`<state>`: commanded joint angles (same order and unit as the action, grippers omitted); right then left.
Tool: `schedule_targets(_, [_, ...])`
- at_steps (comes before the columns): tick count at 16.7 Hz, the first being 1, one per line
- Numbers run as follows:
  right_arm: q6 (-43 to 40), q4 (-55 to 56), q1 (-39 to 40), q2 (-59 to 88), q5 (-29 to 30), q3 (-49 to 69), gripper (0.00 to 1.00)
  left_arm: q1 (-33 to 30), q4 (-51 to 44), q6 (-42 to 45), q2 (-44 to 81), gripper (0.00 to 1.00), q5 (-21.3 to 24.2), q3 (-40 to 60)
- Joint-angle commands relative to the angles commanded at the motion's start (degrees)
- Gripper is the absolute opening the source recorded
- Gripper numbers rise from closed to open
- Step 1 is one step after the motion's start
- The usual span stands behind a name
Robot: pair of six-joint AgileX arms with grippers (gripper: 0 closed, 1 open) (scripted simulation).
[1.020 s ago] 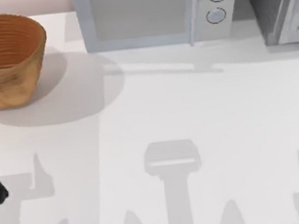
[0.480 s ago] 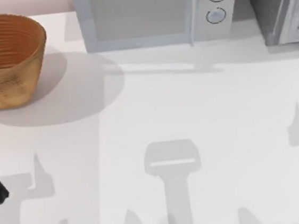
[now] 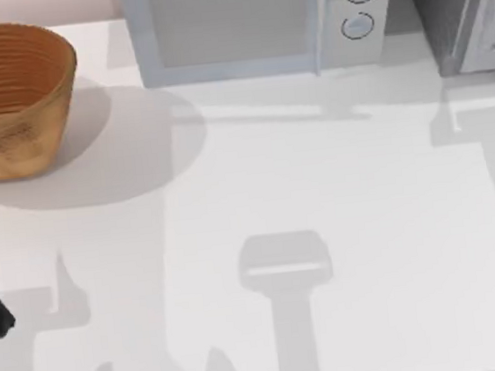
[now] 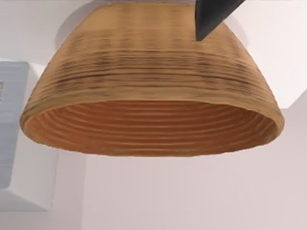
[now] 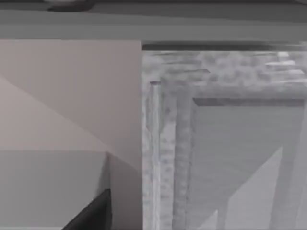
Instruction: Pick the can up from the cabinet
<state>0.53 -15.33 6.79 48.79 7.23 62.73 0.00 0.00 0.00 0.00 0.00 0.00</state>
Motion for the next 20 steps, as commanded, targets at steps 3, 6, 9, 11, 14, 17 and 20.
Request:
schedule_targets(3, [0.1, -3.5, 1.6, 11.0, 1.5, 14.8, 1.00, 0.0, 0.0, 0.0, 0.0, 1.00, 0.0, 0.0])
schedule_targets(6, [0.2, -6.3, 2.8, 19.6, 2.8, 26.7, 1.00, 0.0, 0.0, 0.0, 0.0, 1.00, 0.0, 0.0])
schedule_targets(9, [0.3, -8.0, 3.6, 25.3, 3.7, 34.5, 1.00, 0.0, 0.0, 0.0, 0.0, 1.00, 0.0, 0.0])
schedule_targets(11, [0.4, -8.5, 3.8, 27.1, 4.0, 36.8, 1.00, 0.0, 0.0, 0.0, 0.0, 1.00, 0.0, 0.0])
schedule_targets(14, [0.4, -8.6, 3.8, 27.3, 4.0, 37.1, 1.00, 0.0, 0.0, 0.0, 0.0, 1.00, 0.0, 0.0])
schedule_targets(17, [0.4, -8.3, 3.7, 27.2, 4.2, 36.9, 1.00, 0.0, 0.0, 0.0, 0.0, 1.00, 0.0, 0.0])
schedule_targets(20, [0.4, -5.7, 6.6, 29.4, 7.5, 36.8, 1.00, 0.0, 0.0, 0.0, 0.0, 1.00, 0.0, 0.0])
